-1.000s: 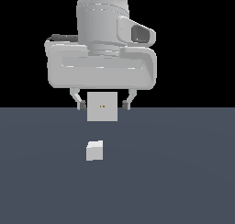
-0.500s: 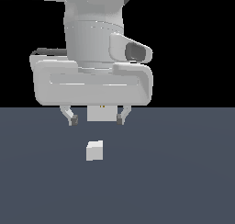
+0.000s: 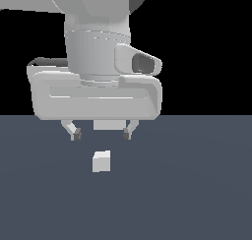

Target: Plug the charger into the wall socket.

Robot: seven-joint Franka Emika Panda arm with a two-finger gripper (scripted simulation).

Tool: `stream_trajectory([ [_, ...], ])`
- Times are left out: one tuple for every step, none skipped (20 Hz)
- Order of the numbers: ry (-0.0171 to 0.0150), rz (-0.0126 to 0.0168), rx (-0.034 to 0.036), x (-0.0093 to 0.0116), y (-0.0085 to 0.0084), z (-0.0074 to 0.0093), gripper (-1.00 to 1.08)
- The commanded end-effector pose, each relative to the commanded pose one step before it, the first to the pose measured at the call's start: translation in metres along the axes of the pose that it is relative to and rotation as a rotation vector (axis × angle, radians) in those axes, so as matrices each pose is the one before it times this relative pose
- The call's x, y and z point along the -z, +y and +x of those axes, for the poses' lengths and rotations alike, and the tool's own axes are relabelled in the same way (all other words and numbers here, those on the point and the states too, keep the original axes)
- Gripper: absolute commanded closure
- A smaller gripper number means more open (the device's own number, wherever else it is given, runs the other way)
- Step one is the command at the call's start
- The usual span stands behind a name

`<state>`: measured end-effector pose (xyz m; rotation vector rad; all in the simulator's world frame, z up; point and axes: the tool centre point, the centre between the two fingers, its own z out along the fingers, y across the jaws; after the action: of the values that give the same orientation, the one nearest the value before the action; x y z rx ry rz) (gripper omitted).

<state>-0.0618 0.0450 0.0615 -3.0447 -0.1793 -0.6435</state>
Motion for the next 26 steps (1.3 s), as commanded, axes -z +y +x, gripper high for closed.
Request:
stream_trajectory([
  [0.00029, -0.00037, -0.00033, 0.00010, 0.00025, 0.00074, -0.92],
  [0.00000, 0.00000, 0.00000, 0.00018, -0.00002, 0.00013, -0.92],
  [0.00000, 0.00000, 0.00000, -0.00010, 0.00001, -0.00035, -0.92],
  [0.00000, 0.00000, 0.00000, -0.00023, 0.00000, -0.00011, -0.92],
  [0.00000, 0.00000, 0.00000, -0.00069, 0.00000, -0.00034, -0.92],
  [0.00000, 0.00000, 0.00000, -0.00115, 0.00001, -0.00056, -0.92],
  [0.00000, 0.00000, 0.00000, -0.00161, 0.00001, -0.00079, -0.92],
  [0.00000, 0.00000, 0.00000, -0.00207, 0.00001, -0.00101, -0.92],
  [0.00000, 0.00000, 0.00000, -0.00253, 0.00001, -0.00123, -0.92],
  [0.00000, 0.00000, 0.00000, -0.00298, 0.00001, -0.00144, -0.92],
  [0.00000, 0.00000, 0.00000, -0.00343, 0.00002, -0.00164, -0.92],
  [0.00000, 0.00000, 0.00000, -0.00388, 0.00002, -0.00184, -0.92],
  [0.00000, 0.00000, 0.00000, -0.00433, 0.00001, -0.00201, -0.92],
  [-0.00027, -0.00049, 0.00040, -0.00445, -0.00011, -0.00201, -0.92],
  [0.00000, 0.00000, 0.00000, -0.00386, 0.00000, -0.00171, -0.92],
  [0.00000, 0.00000, 0.00000, -0.00340, -0.00001, -0.00147, -0.92],
  [0.00000, 0.00000, 0.00000, -0.00295, -0.00001, -0.00124, -0.92],
  [0.00000, 0.00000, 0.00000, -0.00249, -0.00002, -0.00102, -0.92],
  [0.00000, 0.00000, 0.00000, -0.00204, -0.00002, -0.00081, -0.92],
  [0.00000, 0.00000, 0.00000, -0.00159, -0.00002, -0.00062, -0.92],
  [0.00000, 0.00000, 0.00000, -0.00113, -0.00001, -0.00043, -0.92],
  [0.00000, 0.00000, 0.00000, -0.00068, -0.00001, -0.00026, -0.92],
  [0.00000, 0.00000, 0.00000, -0.00023, 0.00000, -0.00009, -0.92],
  [0.00000, 0.00000, 0.00000, 0.00000, 0.00000, 0.00000, 1.08],
  [0.00000, 0.00000, 0.00000, 0.00000, 0.00000, 0.00000, 1.08],
  [0.00000, 0.00000, 0.00000, 0.00000, 0.00000, 0.00000, 1.08],
])
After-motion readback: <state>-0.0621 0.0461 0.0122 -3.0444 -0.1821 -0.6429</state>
